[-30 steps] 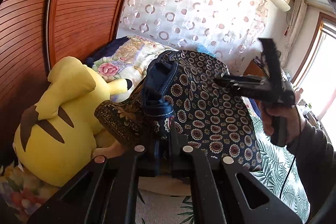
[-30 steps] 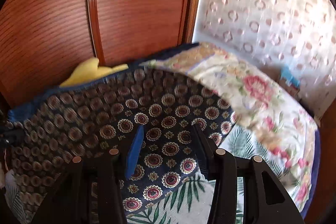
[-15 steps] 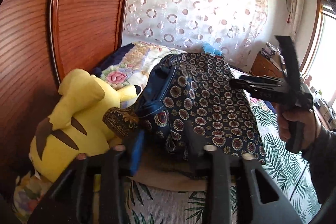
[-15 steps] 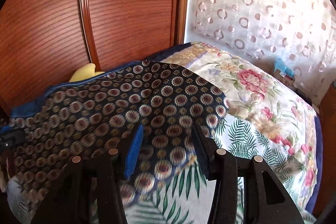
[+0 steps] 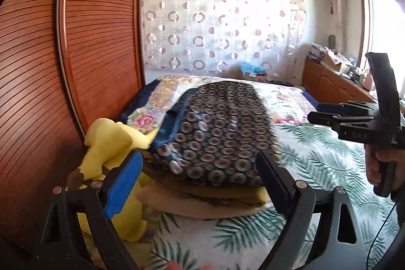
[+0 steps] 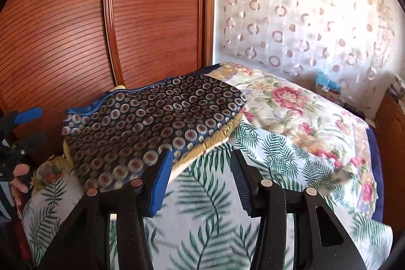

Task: Fold small clothes
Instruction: 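Open both tools and withdraw them from the stacked garment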

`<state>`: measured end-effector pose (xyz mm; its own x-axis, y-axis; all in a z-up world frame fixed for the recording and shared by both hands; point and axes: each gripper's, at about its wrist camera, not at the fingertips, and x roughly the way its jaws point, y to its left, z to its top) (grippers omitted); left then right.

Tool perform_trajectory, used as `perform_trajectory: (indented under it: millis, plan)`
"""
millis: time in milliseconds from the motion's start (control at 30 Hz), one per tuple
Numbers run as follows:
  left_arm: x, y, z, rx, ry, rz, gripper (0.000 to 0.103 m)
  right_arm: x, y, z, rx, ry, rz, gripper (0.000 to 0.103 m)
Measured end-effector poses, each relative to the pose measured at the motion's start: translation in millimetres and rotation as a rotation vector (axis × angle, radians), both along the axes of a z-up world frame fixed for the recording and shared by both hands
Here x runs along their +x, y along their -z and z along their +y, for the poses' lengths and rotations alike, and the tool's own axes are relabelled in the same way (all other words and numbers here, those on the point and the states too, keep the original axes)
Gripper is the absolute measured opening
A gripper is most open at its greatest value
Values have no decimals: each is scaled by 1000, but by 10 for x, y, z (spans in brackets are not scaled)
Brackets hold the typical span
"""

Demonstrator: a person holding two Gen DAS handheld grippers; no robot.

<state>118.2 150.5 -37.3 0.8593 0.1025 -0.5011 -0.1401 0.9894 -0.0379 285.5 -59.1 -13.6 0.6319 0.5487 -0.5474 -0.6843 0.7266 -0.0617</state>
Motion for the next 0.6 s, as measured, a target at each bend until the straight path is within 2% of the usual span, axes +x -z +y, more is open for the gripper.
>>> perform_trajectory:
  millis: [233, 333, 467, 600]
  plan:
    - [-79, -25, -328, -27, 72, 1, 91, -654, -62, -452, 21, 81, -27, 50]
    - [-117, -40, -535, -26, 102, 5, 91, -901, -62, -649, 35, 123, -25, 57]
    - [-155, -67, -784, -11, 142, 5, 91, -1249, -88, -900, 51, 189, -23, 74]
    - [-187, -120, -1049, 1, 170, 0, 91, -1575, -166, -1136, 86, 264, -33, 78]
